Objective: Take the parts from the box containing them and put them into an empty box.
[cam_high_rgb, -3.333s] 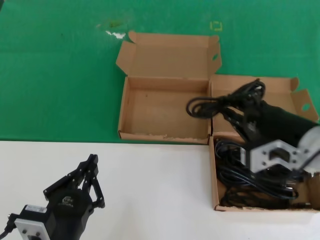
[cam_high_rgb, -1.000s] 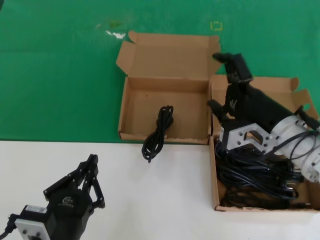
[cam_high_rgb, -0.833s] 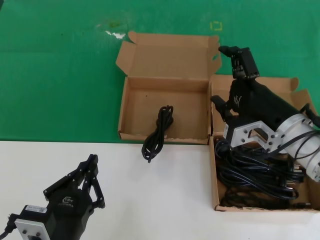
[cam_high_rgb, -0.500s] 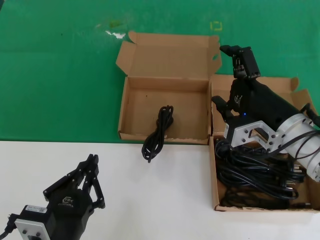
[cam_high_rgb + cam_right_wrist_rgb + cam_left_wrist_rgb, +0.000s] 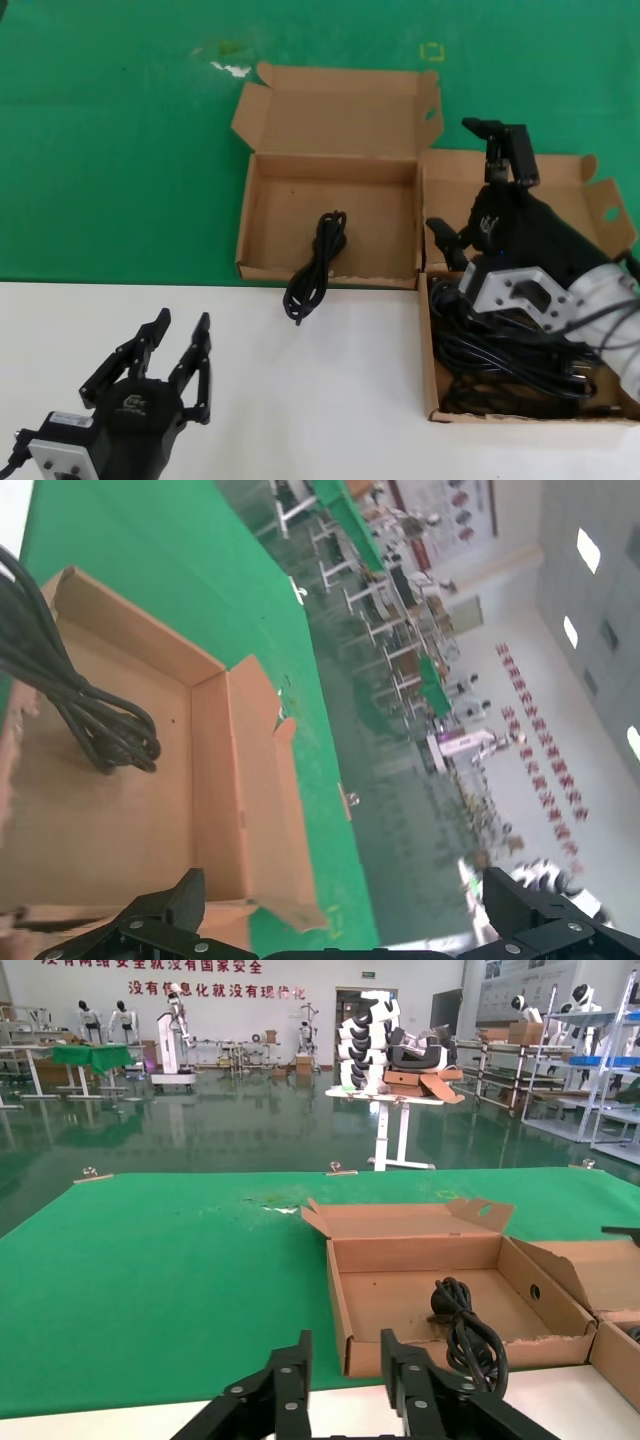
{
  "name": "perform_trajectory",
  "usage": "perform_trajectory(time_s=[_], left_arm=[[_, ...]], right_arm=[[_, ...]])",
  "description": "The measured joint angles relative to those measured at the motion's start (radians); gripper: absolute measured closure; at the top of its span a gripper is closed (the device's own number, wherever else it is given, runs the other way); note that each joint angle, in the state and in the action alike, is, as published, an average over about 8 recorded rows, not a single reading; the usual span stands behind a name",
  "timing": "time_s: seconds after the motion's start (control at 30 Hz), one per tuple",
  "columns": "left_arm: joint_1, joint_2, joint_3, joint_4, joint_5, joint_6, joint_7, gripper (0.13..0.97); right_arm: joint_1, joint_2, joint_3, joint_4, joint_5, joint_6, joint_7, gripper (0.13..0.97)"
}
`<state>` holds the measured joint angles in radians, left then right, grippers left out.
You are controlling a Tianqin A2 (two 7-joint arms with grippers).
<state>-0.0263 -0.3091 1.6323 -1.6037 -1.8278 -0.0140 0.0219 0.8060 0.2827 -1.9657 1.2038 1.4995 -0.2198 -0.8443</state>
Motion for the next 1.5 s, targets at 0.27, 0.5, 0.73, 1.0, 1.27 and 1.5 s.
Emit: perform_trajectory(time_s=[0.27, 0.5, 0.73, 1.0, 1.27, 1.5], left_arm=[[0.003, 0.001, -0.004, 0.000, 0.003, 0.002, -0.003, 0.741], [0.006, 0.002, -0.007, 0.001, 0.006, 0.003, -0.005, 0.611], [0.008, 0.003, -0.010, 0.001, 0.009, 0.005, -0.007, 0.425], [0.012, 0.004, -0.014, 0.002, 0.012, 0.006, -0.010, 0.282], [0.015, 0.005, -0.018, 0.002, 0.016, 0.008, -0.012, 0.221], [0.018, 0.006, -0.021, 0.002, 0.019, 0.009, -0.015, 0.155]], right_arm=[[-0.094, 0.002, 0.042, 0.046, 0.035, 0.025, 0.098, 0.129], [-0.178, 0.004, 0.081, 0.087, 0.066, 0.048, 0.186, 0.129], [-0.261, 0.006, 0.118, 0.128, 0.097, 0.071, 0.273, 0.129], [-0.357, 0.008, 0.162, 0.175, 0.133, 0.097, 0.374, 0.129], [-0.453, 0.010, 0.206, 0.223, 0.169, 0.123, 0.474, 0.129], [-0.537, 0.012, 0.244, 0.264, 0.200, 0.146, 0.562, 0.129]])
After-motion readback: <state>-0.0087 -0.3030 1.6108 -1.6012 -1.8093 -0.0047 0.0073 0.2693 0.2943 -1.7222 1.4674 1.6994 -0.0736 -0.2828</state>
